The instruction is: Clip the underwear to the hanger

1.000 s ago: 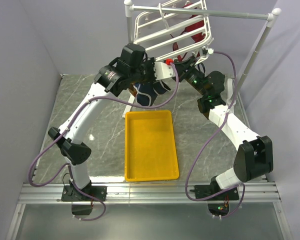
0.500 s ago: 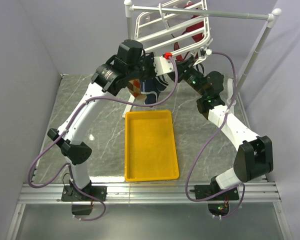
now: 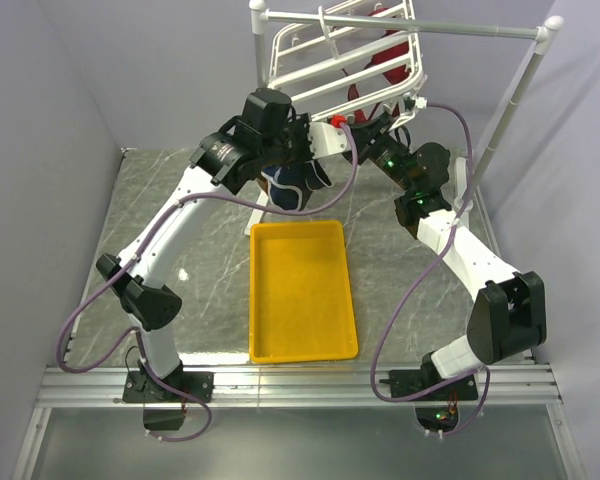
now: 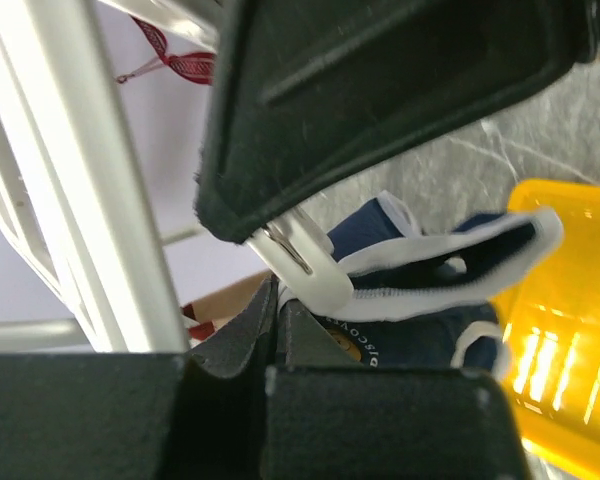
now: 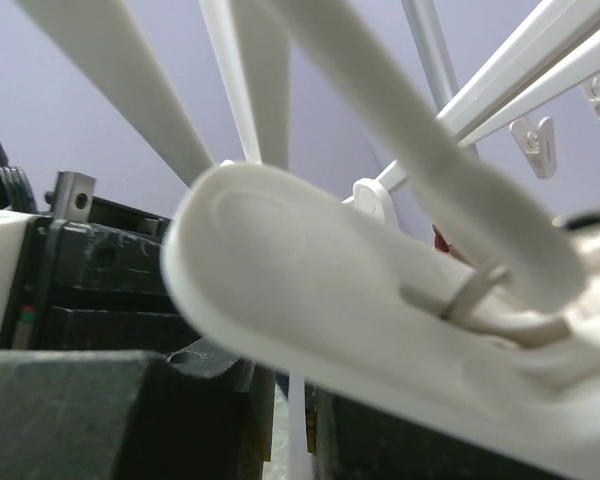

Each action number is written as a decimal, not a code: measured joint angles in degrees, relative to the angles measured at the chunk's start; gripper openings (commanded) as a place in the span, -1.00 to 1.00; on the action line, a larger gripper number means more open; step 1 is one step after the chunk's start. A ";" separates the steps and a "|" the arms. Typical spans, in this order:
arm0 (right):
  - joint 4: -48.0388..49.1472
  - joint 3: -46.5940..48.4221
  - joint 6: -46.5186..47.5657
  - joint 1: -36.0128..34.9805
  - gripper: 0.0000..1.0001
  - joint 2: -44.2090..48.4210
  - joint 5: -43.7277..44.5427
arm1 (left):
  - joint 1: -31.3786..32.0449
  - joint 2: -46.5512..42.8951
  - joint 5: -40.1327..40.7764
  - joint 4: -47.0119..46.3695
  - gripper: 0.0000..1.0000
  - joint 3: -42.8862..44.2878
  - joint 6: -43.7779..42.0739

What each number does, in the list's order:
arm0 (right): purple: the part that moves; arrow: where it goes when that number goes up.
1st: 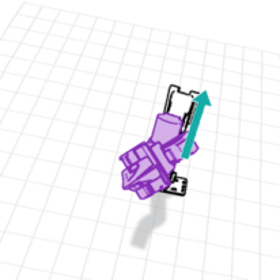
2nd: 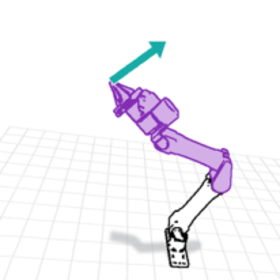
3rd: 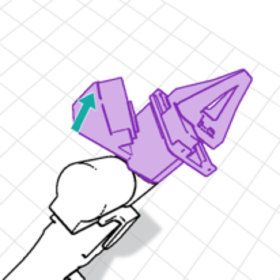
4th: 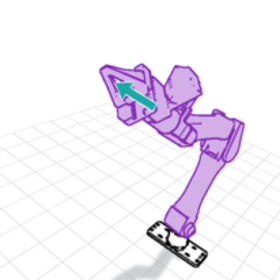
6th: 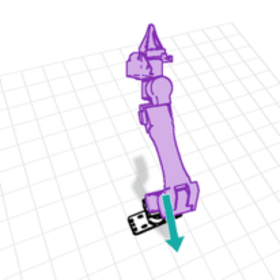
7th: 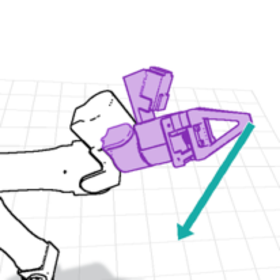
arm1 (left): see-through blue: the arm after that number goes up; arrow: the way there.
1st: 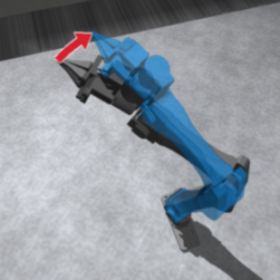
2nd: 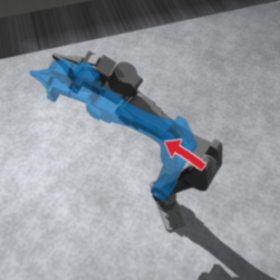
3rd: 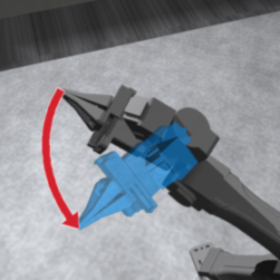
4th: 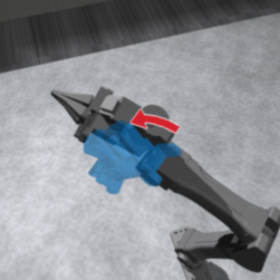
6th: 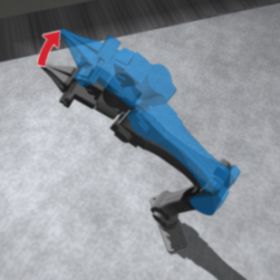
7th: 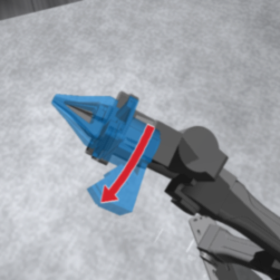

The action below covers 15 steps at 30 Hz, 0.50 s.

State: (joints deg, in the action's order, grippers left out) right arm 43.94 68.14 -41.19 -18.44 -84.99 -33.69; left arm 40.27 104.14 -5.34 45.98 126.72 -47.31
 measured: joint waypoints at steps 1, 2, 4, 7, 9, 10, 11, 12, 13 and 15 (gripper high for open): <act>0.17 0.00 -0.15 0.07 -1.00 -0.02 -0.24 | 0.00 0.20 0.24 0.48 -1.00 0.15 -0.02; 0.35 0.00 -0.26 0.09 -1.00 -0.02 -0.44 | 0.00 0.61 0.42 1.64 -0.99 1.14 -0.02; 0.87 0.00 -0.24 0.09 -1.00 -0.02 -0.85 | 0.00 1.84 0.52 3.23 -1.00 3.67 0.09; 1.11 0.00 0.50 0.09 -1.00 -0.11 -0.90 | 0.09 3.80 0.72 5.77 -1.00 7.54 0.90; 0.90 0.00 1.57 0.09 -1.00 -0.11 -0.85 | 0.13 4.55 0.92 6.58 -1.00 8.79 1.81; 0.76 0.00 2.10 0.09 -1.00 -0.11 -0.83 | 0.17 4.76 1.14 6.75 -1.00 9.05 2.12; 0.61 0.00 2.47 0.09 -1.00 -0.11 -0.79 | 0.31 4.85 1.40 6.80 -1.00 9.07 2.34; 0.50 0.00 2.93 0.09 -1.00 -0.11 -0.79 | 0.39 4.87 1.68 6.82 -1.00 9.07 2.58; 0.44 0.00 3.30 0.09 -1.00 -0.11 -0.66 | 0.48 4.90 1.90 6.80 -1.00 9.07 2.86; 0.20 0.00 3.91 0.02 -1.00 -0.11 -0.39 | 0.52 4.90 2.05 6.78 -1.00 9.07 3.41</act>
State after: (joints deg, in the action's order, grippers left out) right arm 44.14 68.14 -37.28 -18.41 -85.10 -34.09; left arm 40.80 109.03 -3.29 52.75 135.79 -43.90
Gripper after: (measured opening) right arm 0.153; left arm 0.021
